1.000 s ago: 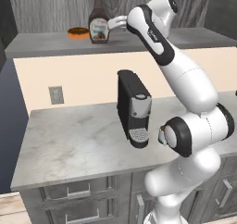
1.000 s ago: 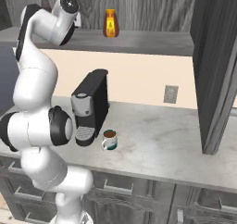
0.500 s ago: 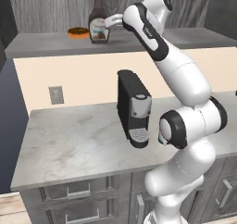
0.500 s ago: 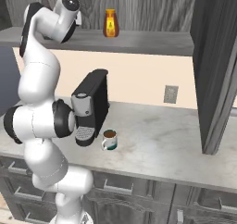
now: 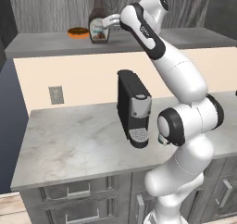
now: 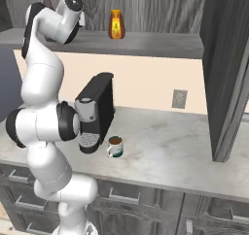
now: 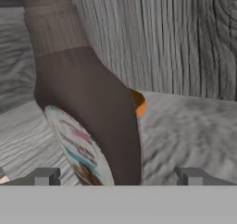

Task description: Pick the syrup bottle and honey bottle from the cabinet and place them next to the mug.

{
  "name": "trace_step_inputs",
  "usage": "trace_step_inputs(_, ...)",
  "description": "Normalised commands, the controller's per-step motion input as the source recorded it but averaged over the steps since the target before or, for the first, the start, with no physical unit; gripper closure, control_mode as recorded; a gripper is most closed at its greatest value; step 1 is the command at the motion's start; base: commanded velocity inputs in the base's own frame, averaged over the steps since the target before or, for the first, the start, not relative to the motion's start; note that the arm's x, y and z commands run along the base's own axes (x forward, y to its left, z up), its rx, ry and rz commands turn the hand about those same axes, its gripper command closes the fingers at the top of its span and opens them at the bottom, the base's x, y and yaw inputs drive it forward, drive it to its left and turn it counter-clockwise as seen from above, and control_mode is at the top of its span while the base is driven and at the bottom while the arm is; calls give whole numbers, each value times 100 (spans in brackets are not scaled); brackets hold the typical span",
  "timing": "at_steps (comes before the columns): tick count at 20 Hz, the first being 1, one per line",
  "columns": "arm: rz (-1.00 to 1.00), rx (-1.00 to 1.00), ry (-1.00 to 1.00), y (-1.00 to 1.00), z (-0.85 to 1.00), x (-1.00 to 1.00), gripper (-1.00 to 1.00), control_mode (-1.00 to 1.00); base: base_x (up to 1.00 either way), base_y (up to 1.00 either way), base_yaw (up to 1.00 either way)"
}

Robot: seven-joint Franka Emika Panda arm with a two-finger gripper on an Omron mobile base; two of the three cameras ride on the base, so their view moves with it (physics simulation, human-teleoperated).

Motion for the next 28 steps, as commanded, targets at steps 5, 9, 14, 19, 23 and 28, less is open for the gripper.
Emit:
trace_step_inputs(5,1,0,0,3,-3,10,-100,-100,0,0,0)
trace_step_inputs(9,0,0,0,3,-2,11,-100,-100,0,0,0)
trace_step_inputs(14,1,0,0,5,0,8,-100,-100,0,0,0)
trace_step_inputs(19,1,0,0,6,0,8,-100,-100,0,0,0)
trace_step_inputs(23,1,0,0,10,0,8,-100,-100,0,0,0)
trace_step_inputs(28,2,0,0,7,0,2,-100,-100,0,0,0)
